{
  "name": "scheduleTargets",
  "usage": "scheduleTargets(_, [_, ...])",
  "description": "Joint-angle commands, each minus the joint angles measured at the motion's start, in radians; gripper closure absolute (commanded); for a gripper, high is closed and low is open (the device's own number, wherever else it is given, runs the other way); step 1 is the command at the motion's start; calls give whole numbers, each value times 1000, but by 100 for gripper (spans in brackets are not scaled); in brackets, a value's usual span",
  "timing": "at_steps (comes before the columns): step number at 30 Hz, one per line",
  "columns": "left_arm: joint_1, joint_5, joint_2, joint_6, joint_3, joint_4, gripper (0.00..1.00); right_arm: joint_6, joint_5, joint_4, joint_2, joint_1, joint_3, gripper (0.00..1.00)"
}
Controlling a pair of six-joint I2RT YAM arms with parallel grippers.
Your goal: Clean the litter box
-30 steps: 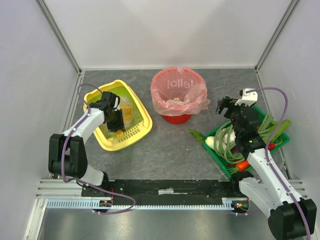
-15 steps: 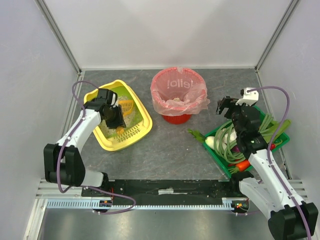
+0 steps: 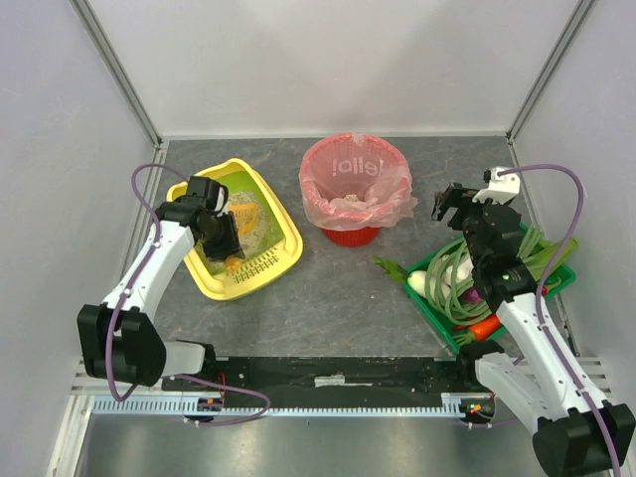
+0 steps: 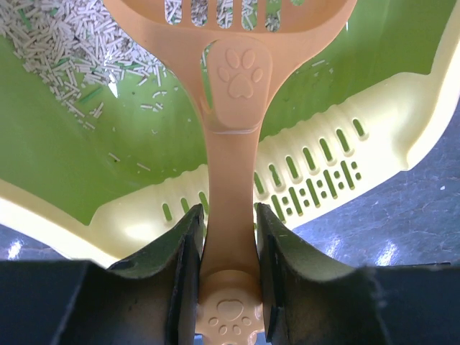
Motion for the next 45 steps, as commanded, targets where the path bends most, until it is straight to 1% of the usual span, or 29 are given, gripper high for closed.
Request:
scheduleTargets(1, [-1, -26, -9, -86, 21, 13, 98, 84, 96, -6, 8, -1, 10, 8])
scheduleTargets(3, [-1, -3, -10, -136, 24, 49, 98, 110, 102, -10, 16, -1, 21, 8])
scheduleTargets(4, [-1, -7, -4, -155, 35, 50, 98, 118, 110, -48, 28, -1, 32, 8])
scheduleTargets(7, [-1, -32, 45, -215, 99, 17, 98, 145, 174, -111, 75, 0, 72, 8])
scheduleTargets(12, [-3, -6, 186, -261, 254, -167, 98, 164, 217, -297, 164, -1, 139, 8])
scheduleTargets(14, [-3, 3, 209, -275, 299, -215, 98, 159, 211, -349, 187, -1, 144, 8])
scheduleTargets(15, [-3, -3, 226, -281, 340, -265, 98, 150, 205, -358, 194, -1, 139, 8])
scheduleTargets(17, [-3, 0, 241, -292, 395, -314, 98, 150, 202, -396, 203, -3, 144, 8])
scheduleTargets(20, [-3, 28, 275, -294, 449, -400, 98, 130, 177, -415, 217, -1, 150, 8])
scheduleTargets(21, [-3, 43, 290, -294, 463, -451, 98, 128, 177, -420, 233, -1, 156, 8])
scheduleTargets(23, [-3, 59, 299, -300, 486, -466, 98, 119, 174, -433, 252, -1, 187, 8])
scheduleTargets(28, [-3, 95, 290, -311, 486, -500, 98, 75, 173, -447, 319, -3, 256, 8])
scheduleTargets(31, [-3, 111, 273, -309, 442, -509, 98, 55, 171, -456, 336, 0, 279, 8])
scheduleTargets(35, [-3, 100, 211, -329, 364, -523, 98, 30, 229, -464, 327, -3, 299, 7])
scheduleTargets(38, [-3, 100, 180, -335, 304, -526, 98, 41, 265, -458, 332, -3, 306, 7])
scheduleTargets(40, [-3, 111, 155, -350, 275, -526, 98, 55, 253, -455, 339, -1, 313, 7])
scheduleTargets(45, [-3, 141, 122, -396, 300, -534, 98, 87, 213, -449, 352, -3, 317, 7])
